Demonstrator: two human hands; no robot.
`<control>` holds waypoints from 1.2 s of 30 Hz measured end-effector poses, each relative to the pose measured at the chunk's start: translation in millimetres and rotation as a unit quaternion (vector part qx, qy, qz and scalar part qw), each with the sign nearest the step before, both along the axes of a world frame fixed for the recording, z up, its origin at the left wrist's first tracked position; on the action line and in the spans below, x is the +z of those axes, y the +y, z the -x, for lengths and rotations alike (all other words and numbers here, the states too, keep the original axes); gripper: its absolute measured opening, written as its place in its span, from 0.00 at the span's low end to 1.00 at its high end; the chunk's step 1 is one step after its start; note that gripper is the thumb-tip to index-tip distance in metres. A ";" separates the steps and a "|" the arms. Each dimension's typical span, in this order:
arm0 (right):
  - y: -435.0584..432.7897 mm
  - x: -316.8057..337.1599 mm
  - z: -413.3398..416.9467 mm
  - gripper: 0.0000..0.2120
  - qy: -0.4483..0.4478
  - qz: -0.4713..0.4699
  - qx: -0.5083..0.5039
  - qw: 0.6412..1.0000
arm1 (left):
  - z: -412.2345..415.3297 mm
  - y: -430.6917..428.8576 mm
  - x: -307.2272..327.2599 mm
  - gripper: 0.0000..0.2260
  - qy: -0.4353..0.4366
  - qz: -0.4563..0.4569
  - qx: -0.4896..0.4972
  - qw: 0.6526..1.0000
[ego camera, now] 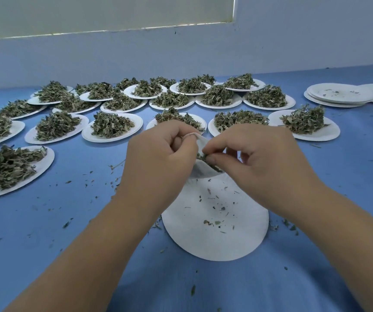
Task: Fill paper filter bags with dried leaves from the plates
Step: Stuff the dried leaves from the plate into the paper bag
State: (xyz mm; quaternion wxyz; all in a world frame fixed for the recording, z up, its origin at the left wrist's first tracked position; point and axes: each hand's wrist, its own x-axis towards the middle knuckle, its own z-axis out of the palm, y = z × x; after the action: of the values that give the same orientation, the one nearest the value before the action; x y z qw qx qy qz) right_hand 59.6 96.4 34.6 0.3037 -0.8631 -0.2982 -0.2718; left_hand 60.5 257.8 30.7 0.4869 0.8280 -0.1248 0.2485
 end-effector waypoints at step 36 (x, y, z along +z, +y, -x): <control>-18.2 6.0 -14.5 0.06 0.423 -0.276 0.083 0.859 | -0.4 -0.1 -1.2 0.11 0.034 0.037 -0.017 0.999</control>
State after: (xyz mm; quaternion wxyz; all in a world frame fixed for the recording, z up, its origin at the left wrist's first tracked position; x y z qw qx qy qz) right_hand 74.1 78.2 40.6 0.6482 -0.7475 -0.1244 0.0750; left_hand 60.9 257.8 29.5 0.5256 0.8150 -0.1126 0.2165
